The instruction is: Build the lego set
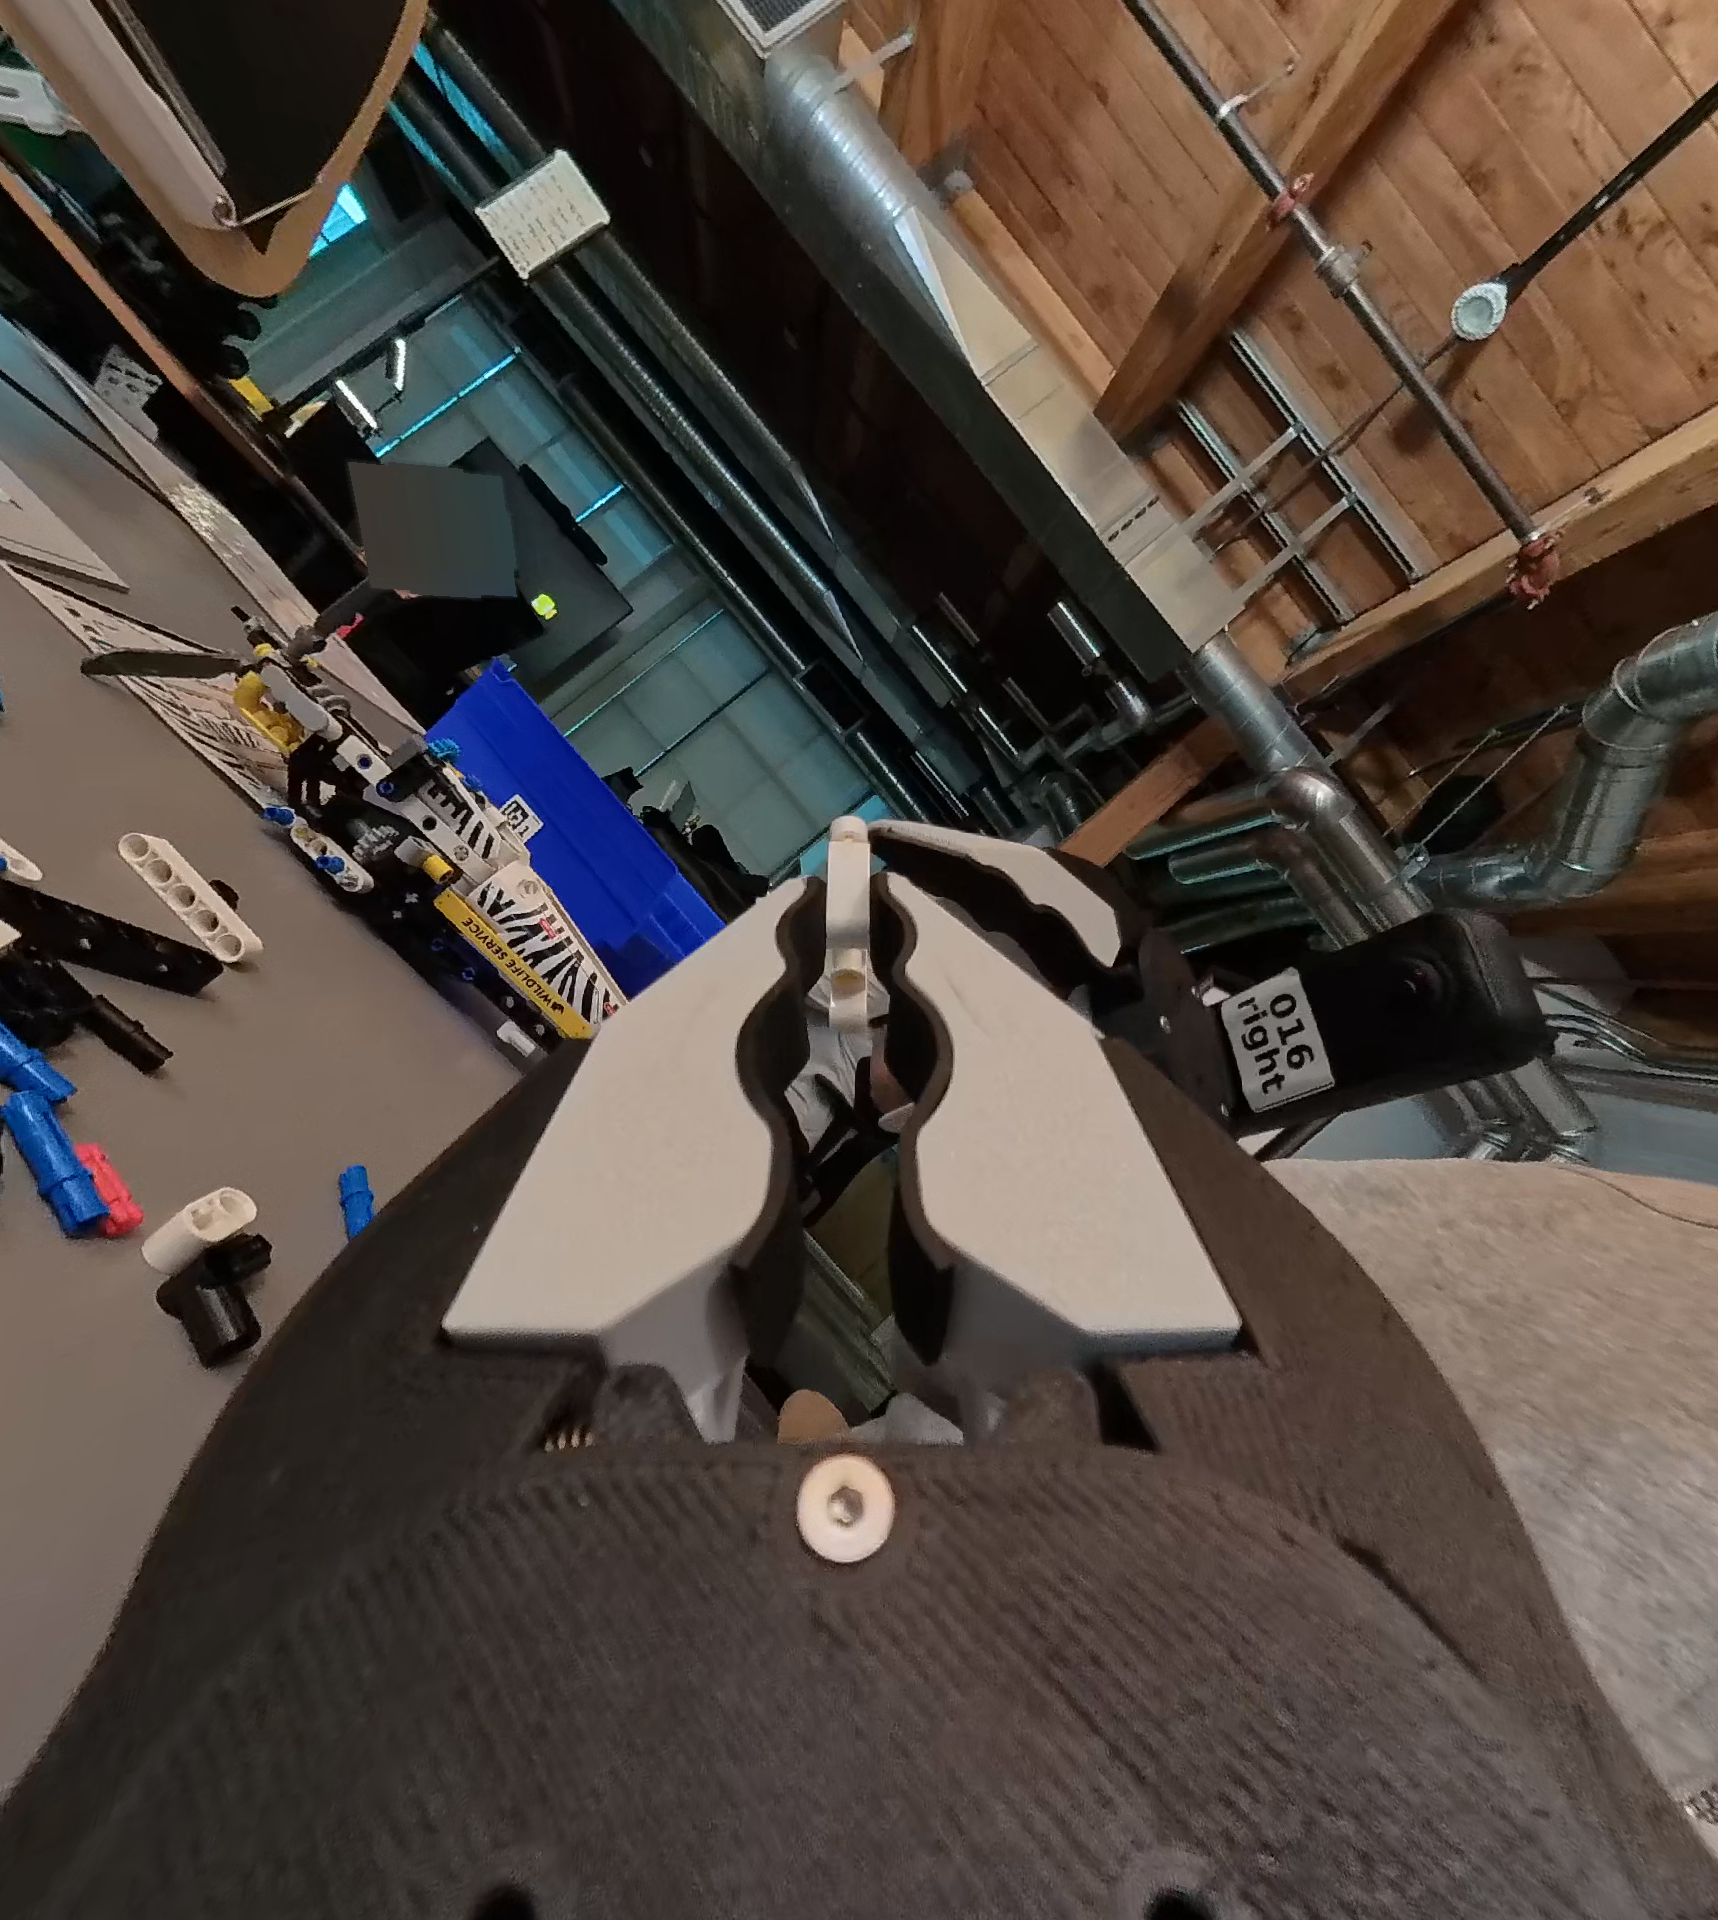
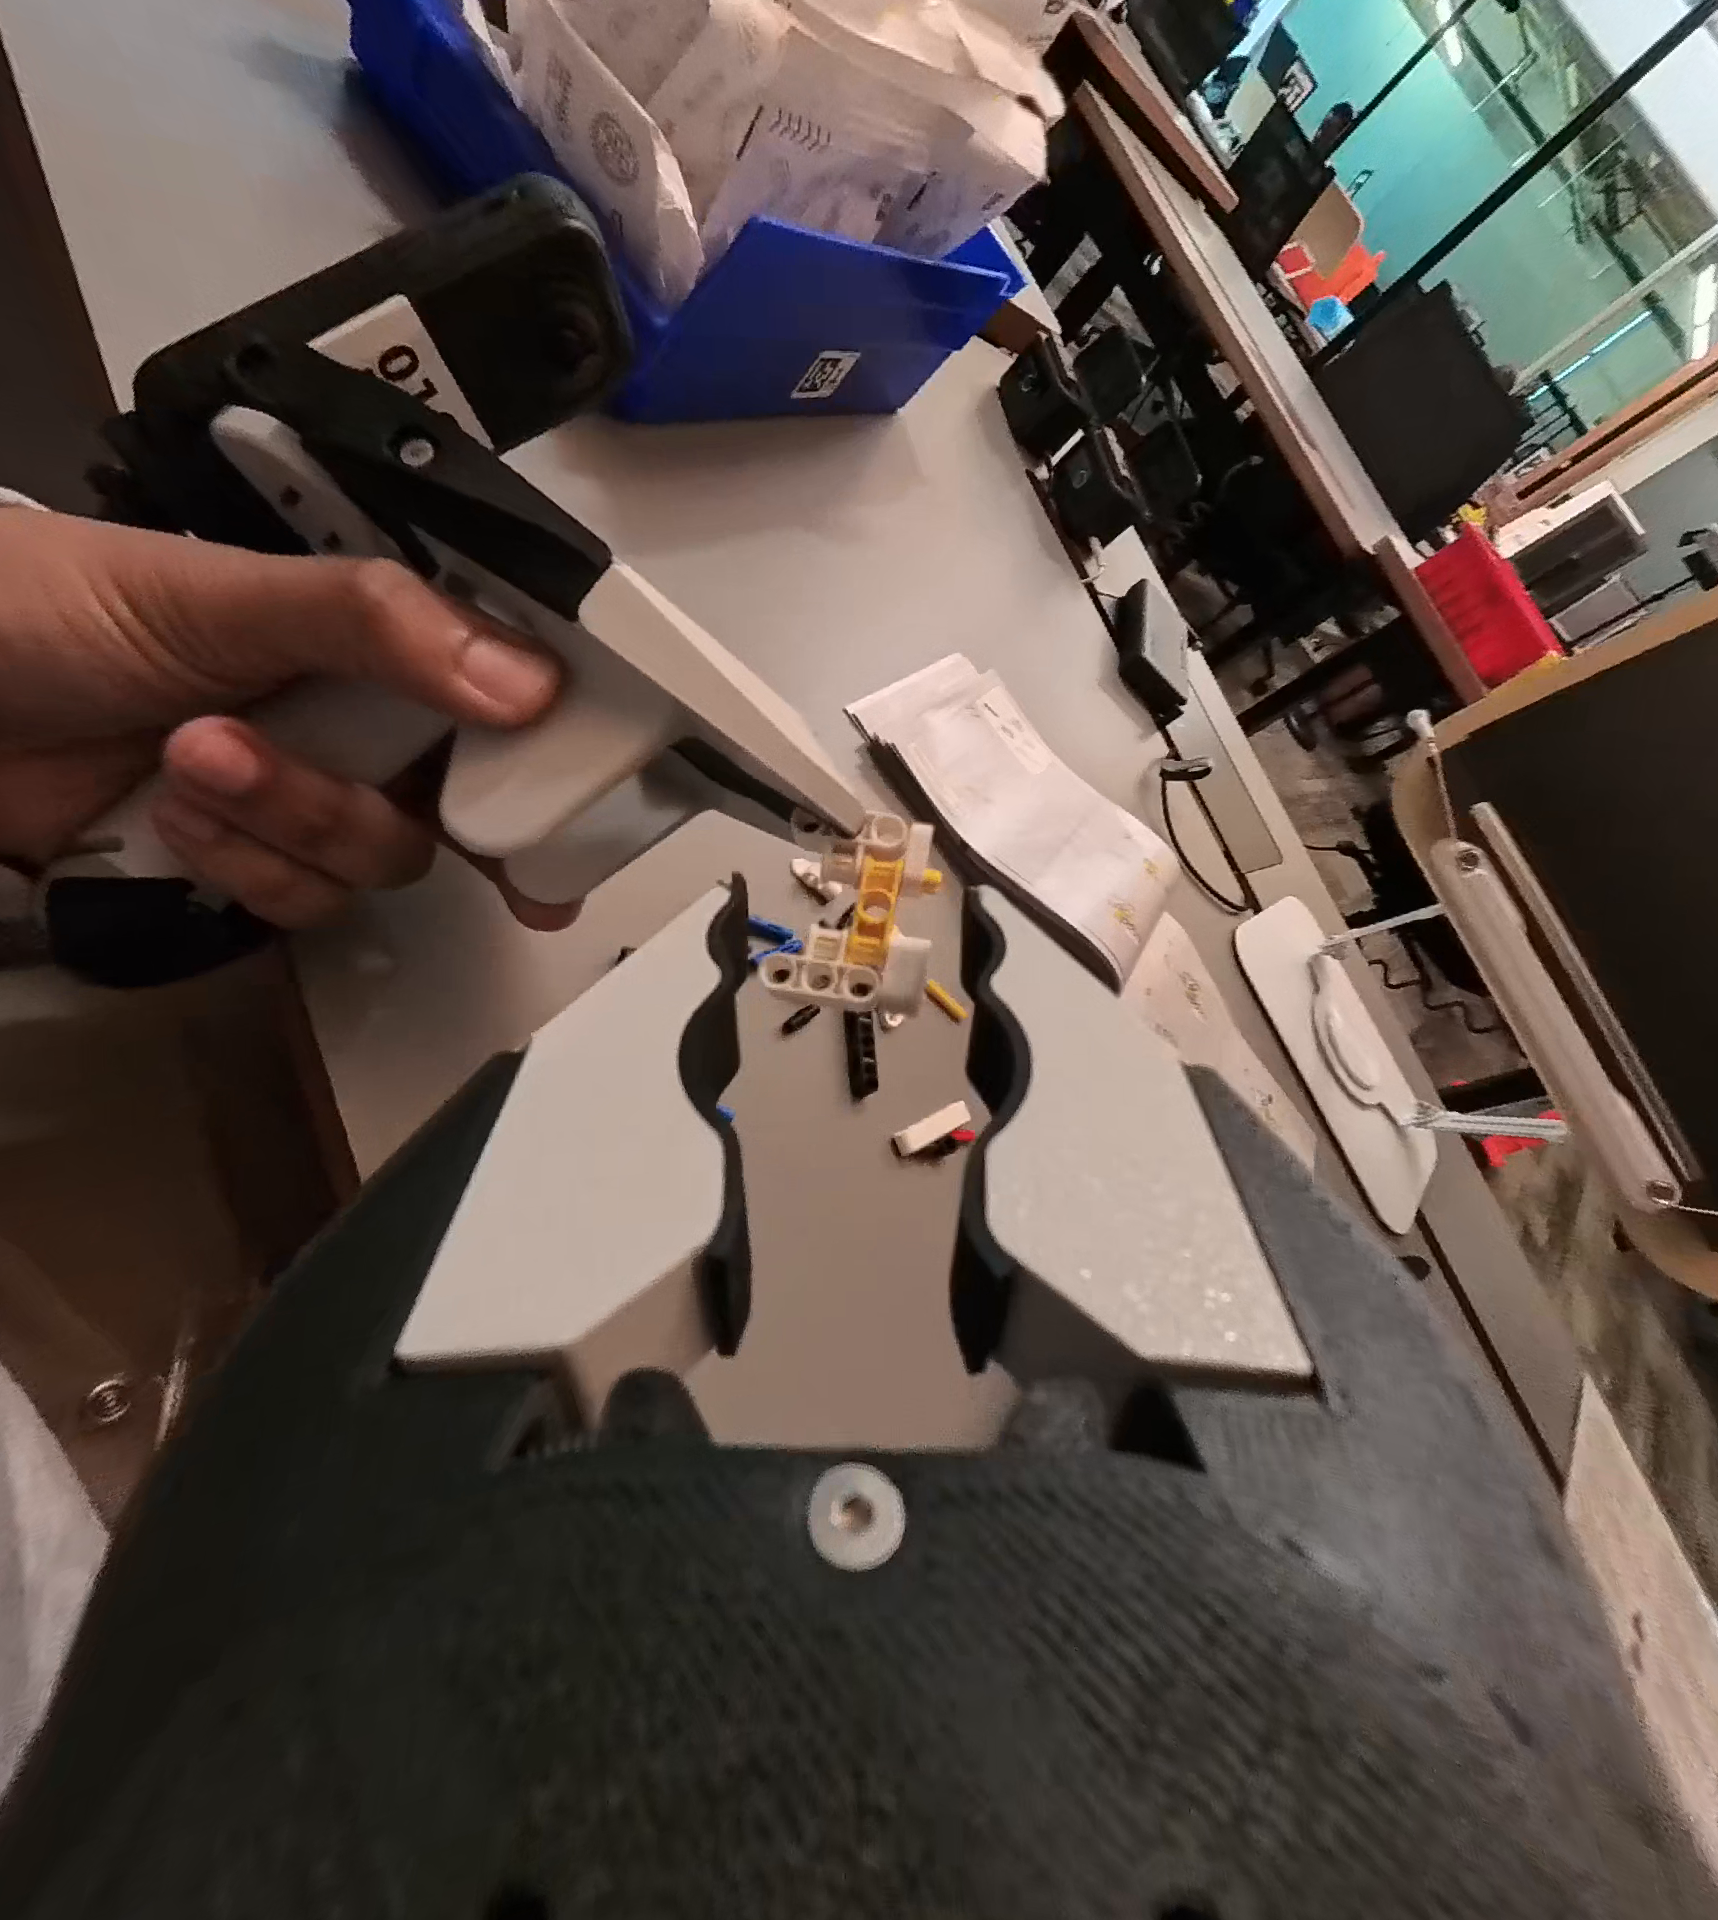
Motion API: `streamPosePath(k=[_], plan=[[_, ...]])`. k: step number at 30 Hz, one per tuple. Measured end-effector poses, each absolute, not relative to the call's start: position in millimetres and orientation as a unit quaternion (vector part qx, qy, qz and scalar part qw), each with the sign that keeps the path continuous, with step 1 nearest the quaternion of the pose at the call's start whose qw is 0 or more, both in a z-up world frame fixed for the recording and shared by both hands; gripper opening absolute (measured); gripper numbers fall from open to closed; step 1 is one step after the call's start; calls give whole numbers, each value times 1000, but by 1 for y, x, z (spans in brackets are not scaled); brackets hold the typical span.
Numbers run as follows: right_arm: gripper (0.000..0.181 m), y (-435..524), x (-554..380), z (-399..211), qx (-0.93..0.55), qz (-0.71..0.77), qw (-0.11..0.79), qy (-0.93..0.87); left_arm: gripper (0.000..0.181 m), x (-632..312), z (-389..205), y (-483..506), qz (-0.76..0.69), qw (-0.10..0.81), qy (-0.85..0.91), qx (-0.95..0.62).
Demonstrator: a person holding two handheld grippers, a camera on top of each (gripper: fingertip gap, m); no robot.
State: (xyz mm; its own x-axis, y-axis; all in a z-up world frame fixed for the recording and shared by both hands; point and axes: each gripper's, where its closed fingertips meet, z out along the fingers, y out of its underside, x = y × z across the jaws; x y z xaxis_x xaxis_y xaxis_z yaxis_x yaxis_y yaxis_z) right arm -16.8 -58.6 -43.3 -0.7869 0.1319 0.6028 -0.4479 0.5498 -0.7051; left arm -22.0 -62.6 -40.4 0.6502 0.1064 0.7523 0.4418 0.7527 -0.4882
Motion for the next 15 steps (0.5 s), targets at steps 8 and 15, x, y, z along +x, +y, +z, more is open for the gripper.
streamPosePath(k=[8,15], plan=[[48,-47,-31,-38,2,529,233,-816,6,-17,-44,-131,6,823,-442,-357],[54,-56,-15,-53,-58,578,37,-813,6,1,-46,-81,-84,807,-370,-452]])
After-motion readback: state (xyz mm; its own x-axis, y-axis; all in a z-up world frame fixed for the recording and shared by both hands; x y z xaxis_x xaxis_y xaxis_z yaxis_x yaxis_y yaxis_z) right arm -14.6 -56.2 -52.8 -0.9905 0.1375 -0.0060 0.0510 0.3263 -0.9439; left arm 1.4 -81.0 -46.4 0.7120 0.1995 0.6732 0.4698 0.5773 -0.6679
